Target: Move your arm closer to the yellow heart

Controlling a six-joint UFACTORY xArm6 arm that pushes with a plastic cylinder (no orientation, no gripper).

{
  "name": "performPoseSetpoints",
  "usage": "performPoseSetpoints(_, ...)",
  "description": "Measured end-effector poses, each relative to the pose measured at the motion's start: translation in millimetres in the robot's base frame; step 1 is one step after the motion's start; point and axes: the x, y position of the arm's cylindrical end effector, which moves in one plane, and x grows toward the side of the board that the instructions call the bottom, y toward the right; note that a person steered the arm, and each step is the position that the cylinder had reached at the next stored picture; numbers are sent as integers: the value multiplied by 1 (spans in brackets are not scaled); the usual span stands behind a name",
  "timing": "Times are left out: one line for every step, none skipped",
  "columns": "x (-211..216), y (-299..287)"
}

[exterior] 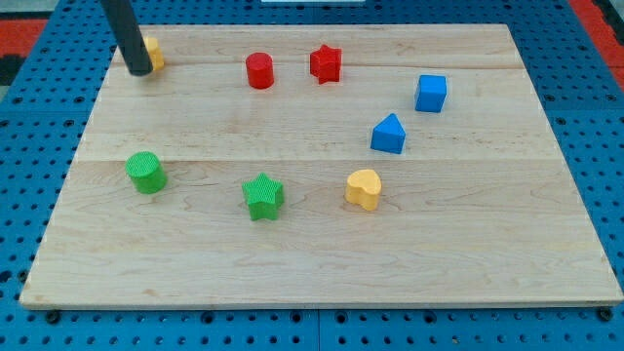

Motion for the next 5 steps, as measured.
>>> performPoseSetpoints(-7, 37)
performPoseSetpoints(76, 89)
performPoseSetpoints(143, 204)
performPoseSetpoints(192, 322)
performPoseSetpoints(231, 374)
